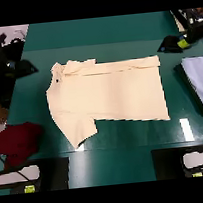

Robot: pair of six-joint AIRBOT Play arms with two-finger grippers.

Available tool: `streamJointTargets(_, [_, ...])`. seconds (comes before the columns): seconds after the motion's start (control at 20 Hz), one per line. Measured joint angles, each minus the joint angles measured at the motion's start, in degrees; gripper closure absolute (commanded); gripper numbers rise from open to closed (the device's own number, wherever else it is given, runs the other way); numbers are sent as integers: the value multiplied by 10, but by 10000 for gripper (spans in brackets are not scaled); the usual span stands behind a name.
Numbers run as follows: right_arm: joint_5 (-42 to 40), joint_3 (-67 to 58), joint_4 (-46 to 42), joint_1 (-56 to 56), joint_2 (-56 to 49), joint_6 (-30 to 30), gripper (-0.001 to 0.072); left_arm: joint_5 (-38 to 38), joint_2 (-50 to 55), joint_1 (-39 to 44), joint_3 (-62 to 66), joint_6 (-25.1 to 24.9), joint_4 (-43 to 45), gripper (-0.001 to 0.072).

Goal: Fold the shirts.

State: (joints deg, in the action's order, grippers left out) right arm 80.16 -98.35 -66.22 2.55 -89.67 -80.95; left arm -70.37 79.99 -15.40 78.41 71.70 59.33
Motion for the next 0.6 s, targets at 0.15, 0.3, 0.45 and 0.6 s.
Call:
streamJointTargets(0.15, [-19, 137, 3, -18, 85, 8, 264, -21, -70, -12, -128, 11, 19, 176])
streamJointTargets(0.3, [-36, 252, 7, -31, 160, 12, 263, -12, -125, -15, -253, 15, 23, 176])
streamJointTargets(0.45, [-47, 332, 9, -40, 221, 15, 263, 11, -149, -16, -344, 17, 3, 176])
streamJointTargets(0.6, [-54, 373, 7, -45, 263, 15, 264, 45, -158, -3, -400, 17, -16, 176])
